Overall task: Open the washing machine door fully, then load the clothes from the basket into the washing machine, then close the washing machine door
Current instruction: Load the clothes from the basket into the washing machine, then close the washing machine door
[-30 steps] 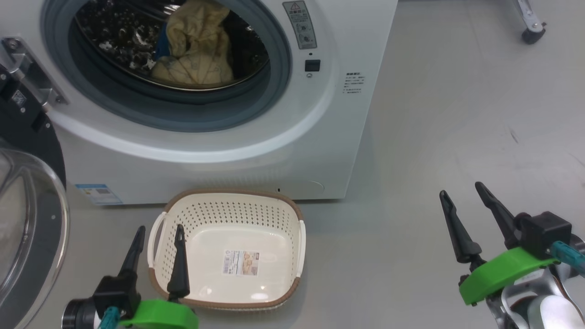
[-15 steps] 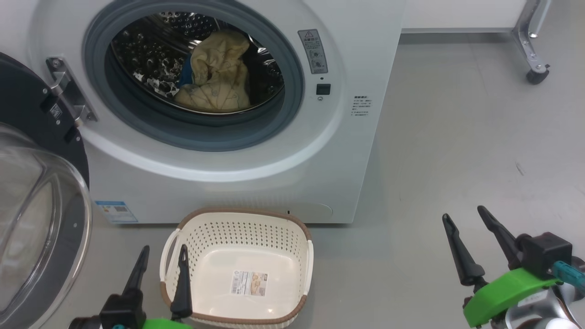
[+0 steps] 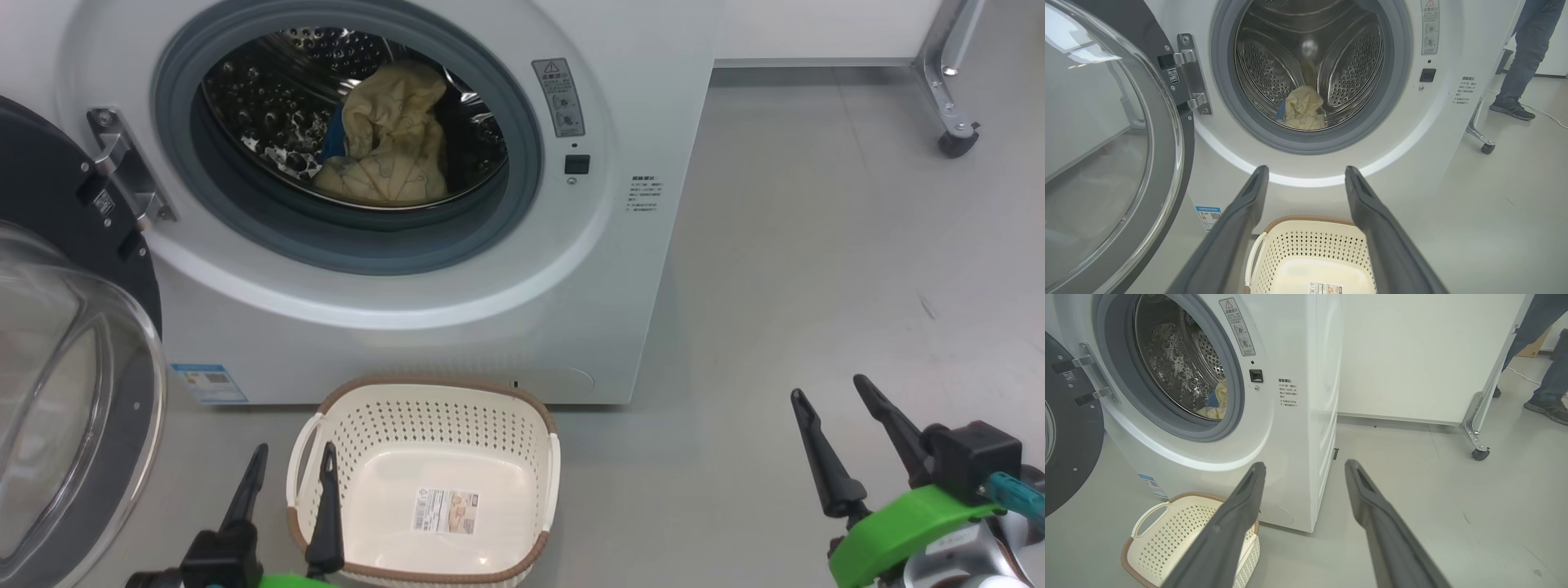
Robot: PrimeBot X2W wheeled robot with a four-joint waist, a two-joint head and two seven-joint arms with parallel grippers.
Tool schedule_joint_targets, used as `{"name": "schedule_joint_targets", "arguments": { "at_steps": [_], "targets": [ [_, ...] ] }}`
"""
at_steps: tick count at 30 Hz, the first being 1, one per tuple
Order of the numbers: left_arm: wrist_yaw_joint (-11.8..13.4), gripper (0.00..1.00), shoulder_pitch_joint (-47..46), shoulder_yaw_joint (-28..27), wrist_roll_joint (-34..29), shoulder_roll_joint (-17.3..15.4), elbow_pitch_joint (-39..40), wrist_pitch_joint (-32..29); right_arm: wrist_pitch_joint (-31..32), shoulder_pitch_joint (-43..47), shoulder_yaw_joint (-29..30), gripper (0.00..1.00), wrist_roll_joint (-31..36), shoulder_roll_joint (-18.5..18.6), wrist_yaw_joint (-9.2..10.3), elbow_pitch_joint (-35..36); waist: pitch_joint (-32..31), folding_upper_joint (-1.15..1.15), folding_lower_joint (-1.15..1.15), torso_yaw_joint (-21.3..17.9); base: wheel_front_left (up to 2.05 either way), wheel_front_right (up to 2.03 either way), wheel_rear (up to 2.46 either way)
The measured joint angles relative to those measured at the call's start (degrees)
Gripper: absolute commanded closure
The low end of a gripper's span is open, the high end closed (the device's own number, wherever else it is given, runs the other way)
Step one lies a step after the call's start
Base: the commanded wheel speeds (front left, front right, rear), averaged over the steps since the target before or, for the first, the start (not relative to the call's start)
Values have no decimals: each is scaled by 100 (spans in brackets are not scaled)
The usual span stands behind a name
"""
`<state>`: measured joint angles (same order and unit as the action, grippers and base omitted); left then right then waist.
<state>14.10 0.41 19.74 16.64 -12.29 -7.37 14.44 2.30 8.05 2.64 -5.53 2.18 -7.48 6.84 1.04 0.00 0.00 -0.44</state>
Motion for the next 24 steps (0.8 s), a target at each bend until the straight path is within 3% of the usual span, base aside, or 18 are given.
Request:
{"name": "schedule_joint_targets", "arguments": {
  "at_steps": [24],
  "targets": [
    [4,0,20,62,-55,1,-103,-1,9,1,3,0,-29,0,0,9,-52,0,0,42,-13,13,0]
  ]
}}
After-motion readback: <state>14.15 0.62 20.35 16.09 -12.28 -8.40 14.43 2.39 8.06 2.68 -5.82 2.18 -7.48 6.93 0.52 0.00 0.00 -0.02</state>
